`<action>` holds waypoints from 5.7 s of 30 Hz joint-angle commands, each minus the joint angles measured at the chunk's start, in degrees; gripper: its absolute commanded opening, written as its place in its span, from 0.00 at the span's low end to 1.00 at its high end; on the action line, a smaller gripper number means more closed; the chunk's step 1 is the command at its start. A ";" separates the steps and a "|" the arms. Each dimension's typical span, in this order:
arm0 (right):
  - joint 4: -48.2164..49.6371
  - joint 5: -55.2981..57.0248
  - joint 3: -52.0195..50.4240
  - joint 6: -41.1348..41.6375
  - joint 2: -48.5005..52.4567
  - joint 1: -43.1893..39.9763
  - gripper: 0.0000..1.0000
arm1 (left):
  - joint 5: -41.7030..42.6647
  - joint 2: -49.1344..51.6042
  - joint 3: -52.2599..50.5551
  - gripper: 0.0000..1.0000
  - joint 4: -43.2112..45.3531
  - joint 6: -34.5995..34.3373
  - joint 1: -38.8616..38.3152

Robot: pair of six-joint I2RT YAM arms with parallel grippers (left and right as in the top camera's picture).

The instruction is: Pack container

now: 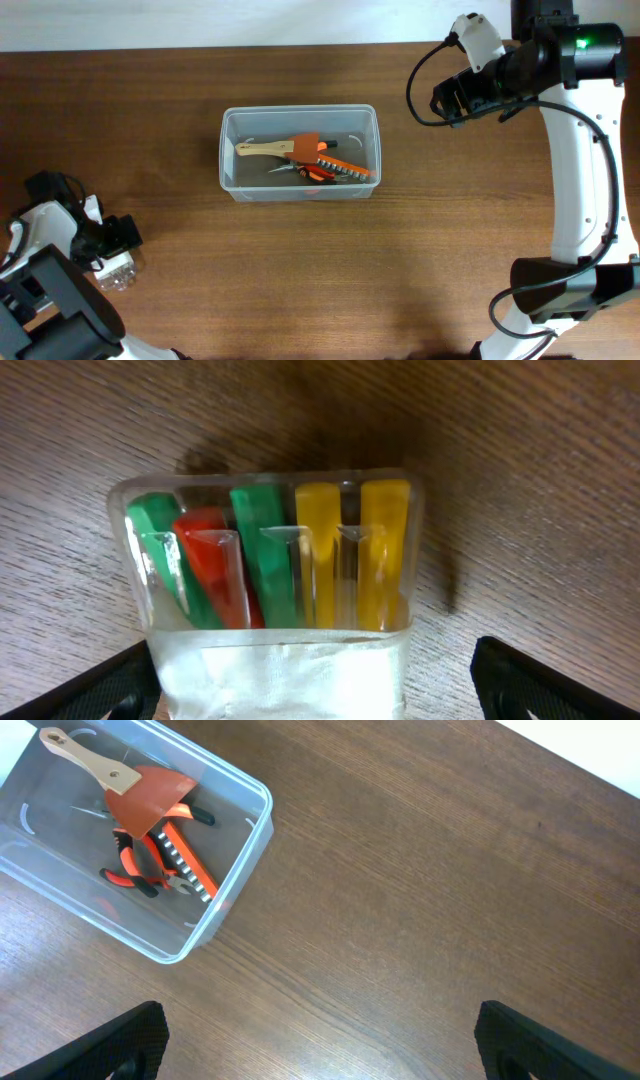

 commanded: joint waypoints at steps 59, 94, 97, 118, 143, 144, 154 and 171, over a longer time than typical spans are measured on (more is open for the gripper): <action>-0.02 0.11 -0.09 0.04 -0.11 -0.37 0.99 | 5.86 3.58 4.42 0.17 -2.36 -0.79 -0.59; 0.61 2.91 -0.09 15.89 -5.64 -19.15 0.99 | 5.64 8.66 43.82 0.02 -5.07 46.01 -54.53; 0.61 2.91 -0.09 15.89 -5.64 -19.15 0.99 | 5.84 13.46 43.82 0.02 -8.59 46.01 -54.47; 0.57 2.91 -0.09 15.89 -5.64 -19.15 0.99 | 6.91 22.36 43.69 0.17 -17.27 44.24 -53.07; 0.50 2.91 -0.09 15.87 -5.64 -19.15 0.99 | 6.71 22.36 43.69 0.85 -17.27 44.28 -53.07; 0.50 2.91 -0.09 15.87 -5.64 -19.15 0.98 | 6.71 22.36 43.69 0.85 -17.27 44.28 -53.07; 0.55 2.27 -0.09 14.34 -5.64 -17.90 0.98 | 2.25 17.64 48.43 0.99 -18.78 39.06 -51.63; 5.25 3.50 -0.09 7.89 1.33 -3.74 0.99 | 7.26 3.89 52.46 0.99 -22.29 14.80 -28.20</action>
